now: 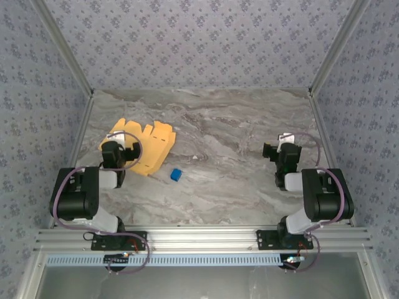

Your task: Fold the paper box

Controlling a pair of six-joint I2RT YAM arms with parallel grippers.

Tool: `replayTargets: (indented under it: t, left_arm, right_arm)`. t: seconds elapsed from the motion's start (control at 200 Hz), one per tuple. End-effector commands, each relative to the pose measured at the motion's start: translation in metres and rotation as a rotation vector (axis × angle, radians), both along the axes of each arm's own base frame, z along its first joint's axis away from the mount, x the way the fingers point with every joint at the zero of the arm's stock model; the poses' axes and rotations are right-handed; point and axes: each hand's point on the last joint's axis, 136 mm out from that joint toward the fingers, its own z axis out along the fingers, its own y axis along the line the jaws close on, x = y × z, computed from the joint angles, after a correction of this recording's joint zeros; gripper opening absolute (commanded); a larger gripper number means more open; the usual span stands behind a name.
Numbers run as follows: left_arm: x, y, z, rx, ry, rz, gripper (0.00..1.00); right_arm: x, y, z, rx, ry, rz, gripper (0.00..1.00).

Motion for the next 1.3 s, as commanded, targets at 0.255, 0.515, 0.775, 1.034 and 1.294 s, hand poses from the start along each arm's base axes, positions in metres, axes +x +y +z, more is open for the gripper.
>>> replayTargets:
  t: [0.255, 0.515, 0.775, 1.034, 1.294]
  left_arm:
    - [0.005, -0.002, 0.01, 0.008, -0.029, -0.004, 0.99]
    - [0.006, -0.001, 0.011, 0.001, -0.031, -0.006, 0.99]
    - [0.001, 0.025, 0.027, -0.012, -0.024, 0.142, 0.99]
    - [-0.055, 0.058, 0.101, -0.266, -0.076, 0.453, 0.99]
    - [-0.086, -0.007, 0.058, -0.672, 0.211, 0.337, 0.99]
  right_arm:
    - [0.008, 0.0, 0.01, 0.014, -0.036, -0.004, 0.99]
    - [0.008, -0.001, 0.01, 0.015, -0.037, -0.005, 0.99]
    - [0.004, -0.006, 0.017, 0.017, -0.039, -0.044, 0.99]
    - [-0.046, -0.073, 0.079, 0.172, -0.09, -0.504, 0.99]
    - [-0.026, 0.075, 0.125, 0.4, 0.062, 0.098, 0.99]
